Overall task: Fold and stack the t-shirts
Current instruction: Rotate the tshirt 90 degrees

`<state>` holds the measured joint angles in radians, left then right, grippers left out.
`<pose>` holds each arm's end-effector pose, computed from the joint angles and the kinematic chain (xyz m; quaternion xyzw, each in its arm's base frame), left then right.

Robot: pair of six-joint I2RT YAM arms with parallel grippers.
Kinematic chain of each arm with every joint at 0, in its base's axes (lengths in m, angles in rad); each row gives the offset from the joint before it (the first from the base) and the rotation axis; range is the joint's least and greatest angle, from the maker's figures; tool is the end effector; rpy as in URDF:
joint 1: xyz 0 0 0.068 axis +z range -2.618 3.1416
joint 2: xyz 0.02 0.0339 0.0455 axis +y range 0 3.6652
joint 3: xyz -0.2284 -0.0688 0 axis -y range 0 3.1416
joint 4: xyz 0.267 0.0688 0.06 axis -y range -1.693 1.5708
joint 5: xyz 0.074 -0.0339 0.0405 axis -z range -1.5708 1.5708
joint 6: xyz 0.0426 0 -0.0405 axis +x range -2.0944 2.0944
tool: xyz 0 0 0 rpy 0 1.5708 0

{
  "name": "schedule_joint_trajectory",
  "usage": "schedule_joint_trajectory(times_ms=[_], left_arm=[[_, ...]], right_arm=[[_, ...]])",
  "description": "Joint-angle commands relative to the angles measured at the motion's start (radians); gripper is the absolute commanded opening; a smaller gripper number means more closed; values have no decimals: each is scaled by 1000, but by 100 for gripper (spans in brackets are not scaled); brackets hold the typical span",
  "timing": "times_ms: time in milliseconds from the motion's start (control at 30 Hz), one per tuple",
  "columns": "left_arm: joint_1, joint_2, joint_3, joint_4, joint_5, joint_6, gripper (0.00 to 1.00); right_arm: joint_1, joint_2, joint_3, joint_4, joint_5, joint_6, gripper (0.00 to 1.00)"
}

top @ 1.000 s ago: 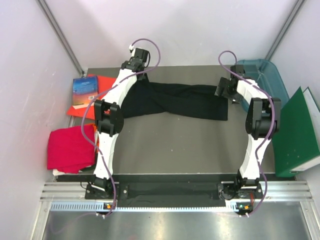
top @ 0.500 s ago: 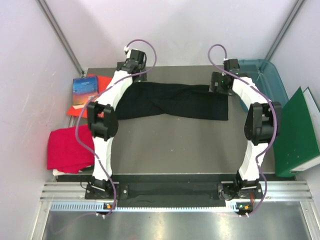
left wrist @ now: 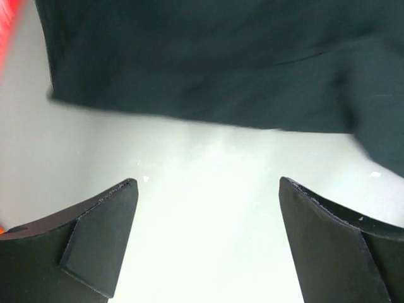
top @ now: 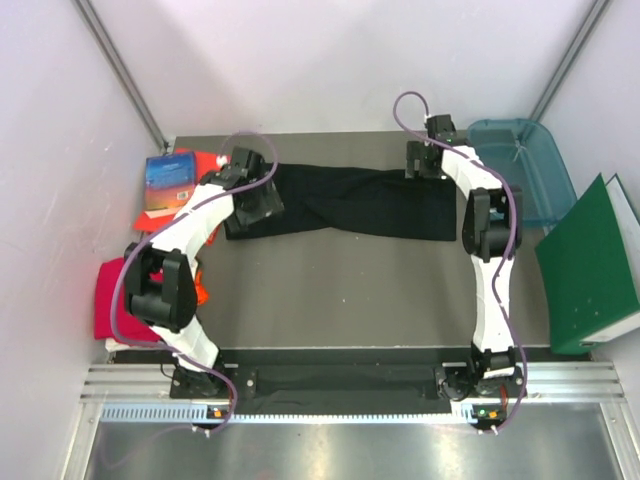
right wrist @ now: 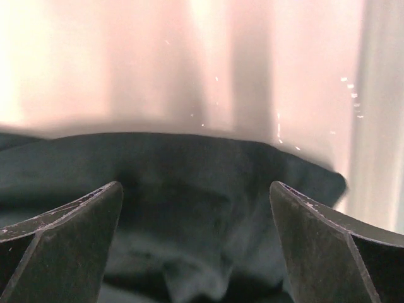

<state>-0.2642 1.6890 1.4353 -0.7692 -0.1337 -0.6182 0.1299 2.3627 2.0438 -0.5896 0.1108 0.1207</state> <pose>0.3692 -0.0940 0.2322 -0.1869 0.9424 -0.0571 0.2715 0.5226 0.0635 0.1555 0.0137 0.9443 -0.0114 0.3286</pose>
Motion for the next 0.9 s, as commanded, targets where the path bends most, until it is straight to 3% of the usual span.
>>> schedule_joint_trajectory(times_ms=[0,133,233,267,367,400,533,600,633,700,767,867], left_arm=[[63,-46,-148,74,135,-173,97],[98,-5,-162,79,149,-202,98],[120,69,-119,56,154,-221,92],[123,111,-107,54,158,-222,81],[126,193,-52,68,166,-227,67],[128,214,-38,74,172,-233,55],[128,326,78,59,164,-236,43],[128,386,128,35,155,-221,32],[128,405,175,25,149,-216,13],[128,451,229,-1,143,-193,0],[128,494,306,-18,94,-173,0],[128,552,410,-57,49,-134,0]], right_arm=[[-4,38,93,5,43,-35,99],[-9,47,82,4,52,-38,100],[-12,43,55,4,52,-39,100],[-12,35,49,1,47,-39,100],[-7,18,21,-15,55,-41,100],[-4,10,12,-19,69,-42,100],[5,-32,-51,-51,124,-49,100],[5,-42,-71,-65,119,-50,96],[4,-45,-91,-75,106,-46,85],[4,-57,-114,-93,87,-33,60],[16,-63,-146,-124,90,-30,2],[34,-95,-209,-145,107,-36,0]])
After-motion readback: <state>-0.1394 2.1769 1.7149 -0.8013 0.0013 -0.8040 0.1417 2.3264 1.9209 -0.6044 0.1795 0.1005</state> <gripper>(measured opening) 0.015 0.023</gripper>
